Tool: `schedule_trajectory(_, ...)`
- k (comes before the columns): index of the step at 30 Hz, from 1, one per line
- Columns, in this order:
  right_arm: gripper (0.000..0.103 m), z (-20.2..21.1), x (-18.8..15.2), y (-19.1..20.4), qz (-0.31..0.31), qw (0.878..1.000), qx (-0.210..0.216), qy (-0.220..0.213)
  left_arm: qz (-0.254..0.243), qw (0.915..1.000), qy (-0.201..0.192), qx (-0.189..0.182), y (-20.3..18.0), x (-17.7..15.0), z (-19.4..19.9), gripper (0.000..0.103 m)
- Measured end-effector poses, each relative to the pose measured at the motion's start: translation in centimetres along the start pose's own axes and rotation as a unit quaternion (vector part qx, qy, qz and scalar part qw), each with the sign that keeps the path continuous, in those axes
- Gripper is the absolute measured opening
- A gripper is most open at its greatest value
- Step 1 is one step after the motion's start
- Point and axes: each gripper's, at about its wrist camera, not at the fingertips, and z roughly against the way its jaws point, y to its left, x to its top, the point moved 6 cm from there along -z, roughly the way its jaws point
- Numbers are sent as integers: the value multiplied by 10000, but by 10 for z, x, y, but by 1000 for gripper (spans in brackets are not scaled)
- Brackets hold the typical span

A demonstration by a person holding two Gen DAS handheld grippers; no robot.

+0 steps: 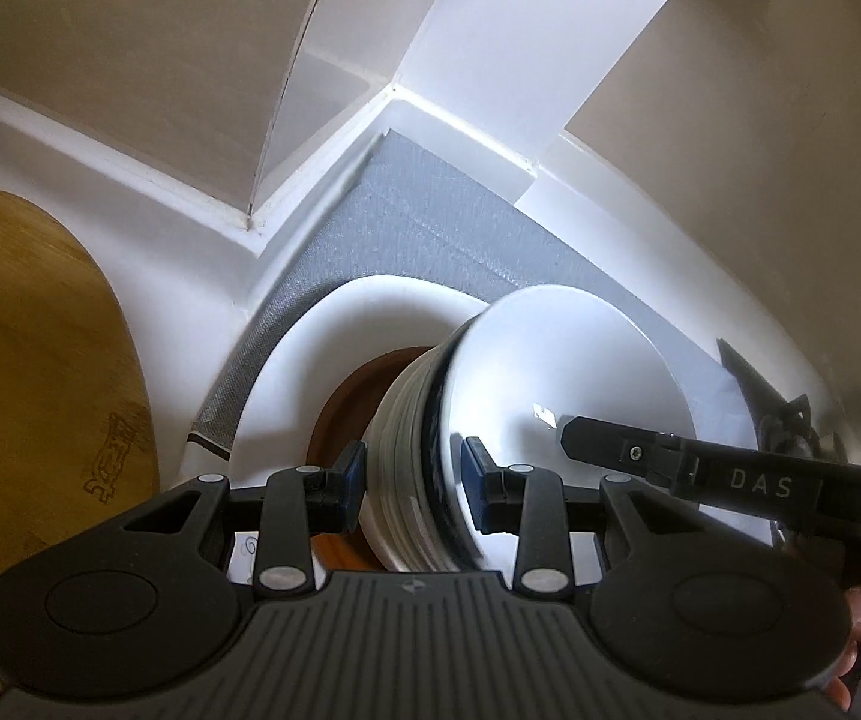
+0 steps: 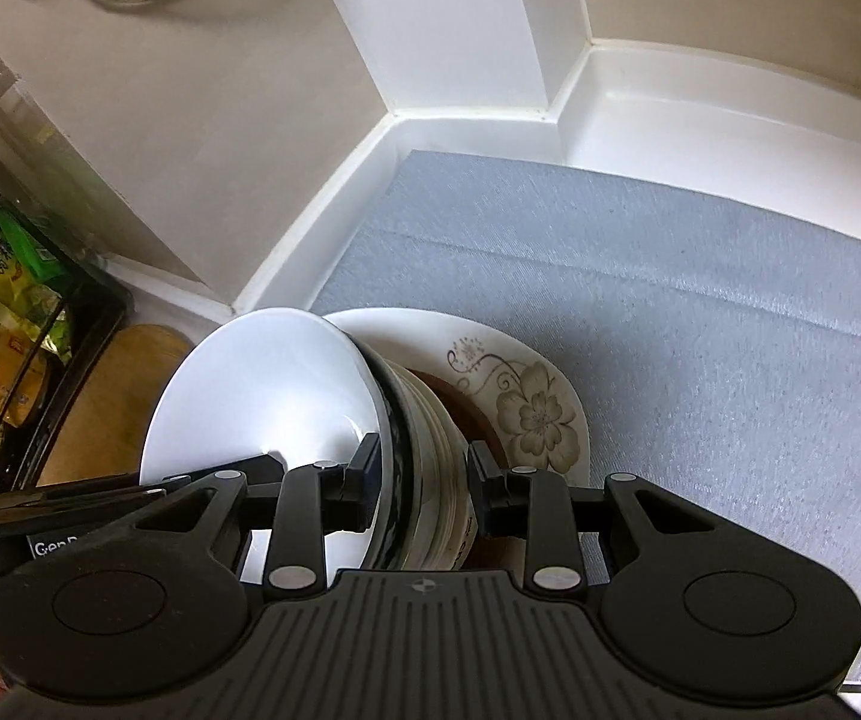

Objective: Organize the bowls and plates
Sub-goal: 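Carry the bowl stack with both grippers over the terracotta plate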

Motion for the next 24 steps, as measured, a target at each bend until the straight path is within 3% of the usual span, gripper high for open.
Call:
schedule_trajectory(10,32,-8,-4,3,-2,10000,-80,5,10,10000,-56,63,6,-1,5,37)
schedule_trajectory(13,33,-9,-4,3,50,10000,-79,-33,-21,9997,-183,171,6,0,12,45)
schedule_trajectory(15,35,-9,-4,5,110,9999,-80,-32,25,9992,-329,231,8,2,19,55)
schedule_trajectory(24,41,14,-4,1,263,9993,-16,-268,112,9924,-1176,340,12,-9,65,57)
